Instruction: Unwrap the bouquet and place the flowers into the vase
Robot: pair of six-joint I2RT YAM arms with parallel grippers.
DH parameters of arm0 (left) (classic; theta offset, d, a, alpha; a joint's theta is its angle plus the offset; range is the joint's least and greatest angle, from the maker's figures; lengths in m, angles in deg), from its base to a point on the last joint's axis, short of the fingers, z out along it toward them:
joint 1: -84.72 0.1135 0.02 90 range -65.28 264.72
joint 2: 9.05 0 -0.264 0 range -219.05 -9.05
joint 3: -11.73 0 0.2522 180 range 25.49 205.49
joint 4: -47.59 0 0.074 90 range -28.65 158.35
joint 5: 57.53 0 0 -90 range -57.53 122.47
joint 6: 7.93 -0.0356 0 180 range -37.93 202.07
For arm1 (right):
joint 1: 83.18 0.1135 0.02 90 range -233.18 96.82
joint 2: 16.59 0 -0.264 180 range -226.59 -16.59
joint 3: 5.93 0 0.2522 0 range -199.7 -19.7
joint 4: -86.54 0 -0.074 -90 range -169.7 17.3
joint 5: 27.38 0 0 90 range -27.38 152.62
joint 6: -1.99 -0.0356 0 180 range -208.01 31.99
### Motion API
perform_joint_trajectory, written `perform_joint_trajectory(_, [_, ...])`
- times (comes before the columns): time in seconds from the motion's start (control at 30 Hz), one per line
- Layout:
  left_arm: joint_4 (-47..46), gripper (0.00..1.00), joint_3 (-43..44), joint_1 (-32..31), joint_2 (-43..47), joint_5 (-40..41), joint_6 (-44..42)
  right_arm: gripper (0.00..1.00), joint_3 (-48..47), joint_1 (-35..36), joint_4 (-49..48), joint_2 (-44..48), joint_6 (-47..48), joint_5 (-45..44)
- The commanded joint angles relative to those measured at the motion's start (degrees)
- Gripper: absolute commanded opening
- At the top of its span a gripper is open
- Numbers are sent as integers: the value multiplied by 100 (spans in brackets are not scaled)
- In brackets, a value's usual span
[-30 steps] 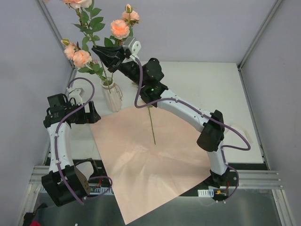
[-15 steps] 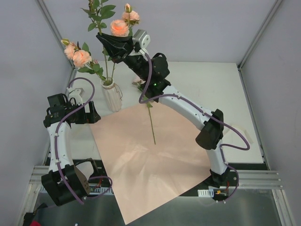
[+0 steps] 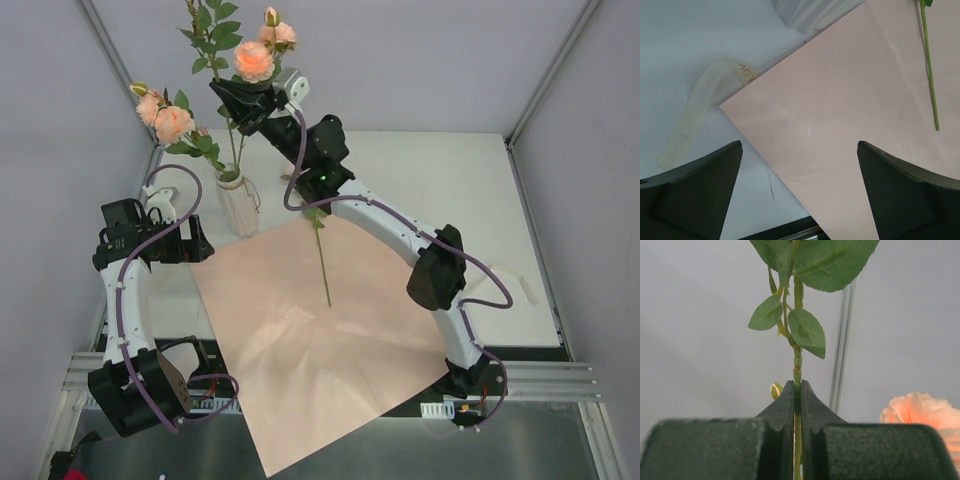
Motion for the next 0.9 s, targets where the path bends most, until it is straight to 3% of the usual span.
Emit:
perform_joint_trajectory(0.0, [115, 99, 109, 44, 25, -171, -129, 1, 87, -79, -173, 68, -184, -73])
perform_joint_trajectory(0.1, [124, 99, 109, 35, 42, -153, -120, 1, -96, -61, 579, 33, -263, 7])
perform_joint_trajectory(0.2, [124, 99, 83, 44, 78, -162, -111, 8, -500, 9, 1818, -55, -220, -265])
perform_joint_trajectory(0.3, [124, 99, 74, 44, 95, -153, -103, 17, -353, 9, 2190, -38, -211, -248])
perform_joint_trajectory(0.4, [133, 99, 74, 44, 95, -144, -94, 32, -361, 0, 2639, -37, -185, -196])
perform_joint_trajectory(0.5, [124, 99, 48, 44, 69, -171, -76, 57, -370, 18, 3140, 6, -185, -204])
perform_joint_trajectory(0.63, [124, 99, 39, 44, 51, -127, -68, 76, 243, 9, 3388, 558, -211, -300])
perform_joint_trajectory(0.87, [124, 99, 56, 44, 86, -100, -94, 86, 2273, -26, 4369, 1939, 131, -915])
